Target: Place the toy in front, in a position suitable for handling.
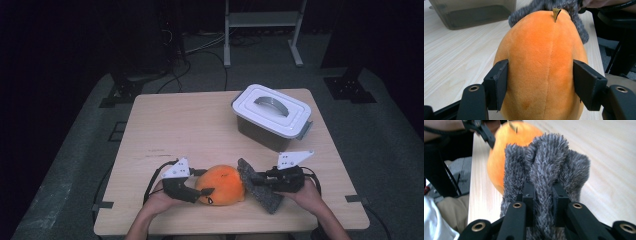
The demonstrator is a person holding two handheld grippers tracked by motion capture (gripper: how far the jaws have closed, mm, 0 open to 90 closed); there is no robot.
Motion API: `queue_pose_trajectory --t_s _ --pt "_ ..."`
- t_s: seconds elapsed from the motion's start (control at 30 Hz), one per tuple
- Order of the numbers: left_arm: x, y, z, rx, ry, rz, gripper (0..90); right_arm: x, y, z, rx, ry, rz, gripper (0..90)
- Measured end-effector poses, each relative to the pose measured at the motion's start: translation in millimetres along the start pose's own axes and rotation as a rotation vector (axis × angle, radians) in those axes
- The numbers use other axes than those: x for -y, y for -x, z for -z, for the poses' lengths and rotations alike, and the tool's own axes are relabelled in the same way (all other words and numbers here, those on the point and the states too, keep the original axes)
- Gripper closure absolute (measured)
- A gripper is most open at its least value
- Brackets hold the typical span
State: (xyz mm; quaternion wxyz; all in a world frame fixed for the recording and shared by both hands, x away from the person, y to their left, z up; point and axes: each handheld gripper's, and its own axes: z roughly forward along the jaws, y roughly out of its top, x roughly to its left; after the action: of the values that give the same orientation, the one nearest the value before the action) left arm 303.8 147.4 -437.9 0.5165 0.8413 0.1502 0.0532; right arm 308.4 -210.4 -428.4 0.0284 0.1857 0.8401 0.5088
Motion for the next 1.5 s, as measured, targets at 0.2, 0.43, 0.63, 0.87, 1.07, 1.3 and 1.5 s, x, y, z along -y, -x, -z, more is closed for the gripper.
queue_pose_trajectory --t_s 0.2,0.43,0.63,0.87,1.07,1.3,1.5 --pt "-0.3 -0.3 -1.2 -0.001 0.003 0.005 32.8 -18.3 -10.8 -0.2 -0.030 0.080 0.042 75.9" --pt "1.7 -3.3 -0.2 0.000 0.002 0.024 32.4 -4.7 -6.8 -14.8 -0.035 -0.004 0.016 75.5" --pt "1.7 -3.6 0.4 -0.003 0.001 0.029 32.0 5.1 0.7 -17.6 -0.012 -0.090 -0.004 75.4" --pt "-4.9 1.7 -3.6 -0.010 -0.004 0.002 31.7 -19.3 -4.8 4.3 -0.002 0.030 0.036 75.5" --pt "-14.6 10.2 -10.8 -0.017 -0.009 -0.041 31.5 -43.0 -13.4 1.5 -0.007 0.038 0.106 75.5" --pt "-16.2 10.3 -9.8 -0.017 -0.012 -0.042 27.3 -38.6 -14.0 -15.0 -0.008 -0.024 0.117 75.5" --pt "-17.6 7.9 -11.7 -0.029 -0.026 0.013 14.6 -25.4 -11.2 -5.8 0.002 -0.030 0.085 75.5"
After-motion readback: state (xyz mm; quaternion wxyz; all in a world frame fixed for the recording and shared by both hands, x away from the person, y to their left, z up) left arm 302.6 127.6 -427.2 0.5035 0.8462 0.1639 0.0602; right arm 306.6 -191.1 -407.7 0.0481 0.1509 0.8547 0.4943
